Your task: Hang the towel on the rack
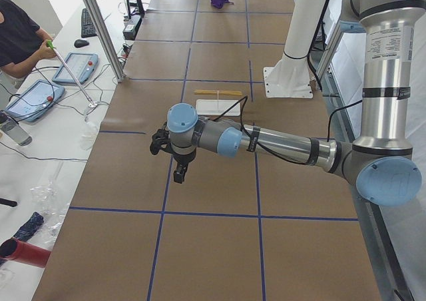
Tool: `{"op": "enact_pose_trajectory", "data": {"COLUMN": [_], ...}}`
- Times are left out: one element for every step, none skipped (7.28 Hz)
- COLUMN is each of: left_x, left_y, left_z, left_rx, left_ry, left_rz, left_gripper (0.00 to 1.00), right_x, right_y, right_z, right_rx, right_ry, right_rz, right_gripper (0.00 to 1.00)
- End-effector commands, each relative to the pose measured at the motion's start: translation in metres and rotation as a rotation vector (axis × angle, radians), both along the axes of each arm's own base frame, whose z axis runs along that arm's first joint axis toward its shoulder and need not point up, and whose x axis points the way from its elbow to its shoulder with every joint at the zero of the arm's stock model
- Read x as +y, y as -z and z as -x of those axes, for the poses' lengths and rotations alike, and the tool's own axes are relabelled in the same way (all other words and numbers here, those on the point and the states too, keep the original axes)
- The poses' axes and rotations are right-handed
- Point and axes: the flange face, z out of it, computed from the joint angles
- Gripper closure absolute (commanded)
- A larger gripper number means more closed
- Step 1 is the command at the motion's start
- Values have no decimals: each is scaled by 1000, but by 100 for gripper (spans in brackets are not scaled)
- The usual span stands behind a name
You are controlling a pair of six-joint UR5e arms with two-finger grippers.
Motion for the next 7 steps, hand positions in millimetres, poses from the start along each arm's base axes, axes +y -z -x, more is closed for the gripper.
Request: {"op": "enact_pose_trajectory", "data": {"left_x": [1,1,1,4,5,5,3], "left_y": [1,5,7,16,23,31,39], "left_z": [1,1,-2,-8,-10,-10,-13], "left_rx": [2,3,37,129,167,173,186], "left_ry": [1,1,-11,-39,-51,-55,-51], "left_rz": [-1,-9,-4,3,-1,-40,-86], "left_gripper": [0,0,0,0,0,0,0], "right_x": [-3,-7,-1,17,33,40,41], "right_y": [9,43,80,120,173,226,281], "right_z": [1,-7,-32,-33,-30,-28,-16], "right_rx": [-20,-104,-146,-161,-180,-215,-283], "right_ry": [-1,-31,-89,-94,-121,-152,-181], "right_rz": [-17,-74,-138,-196,-222,-211,-166], "right_gripper": [100,100,100,100,100,100,100]}}
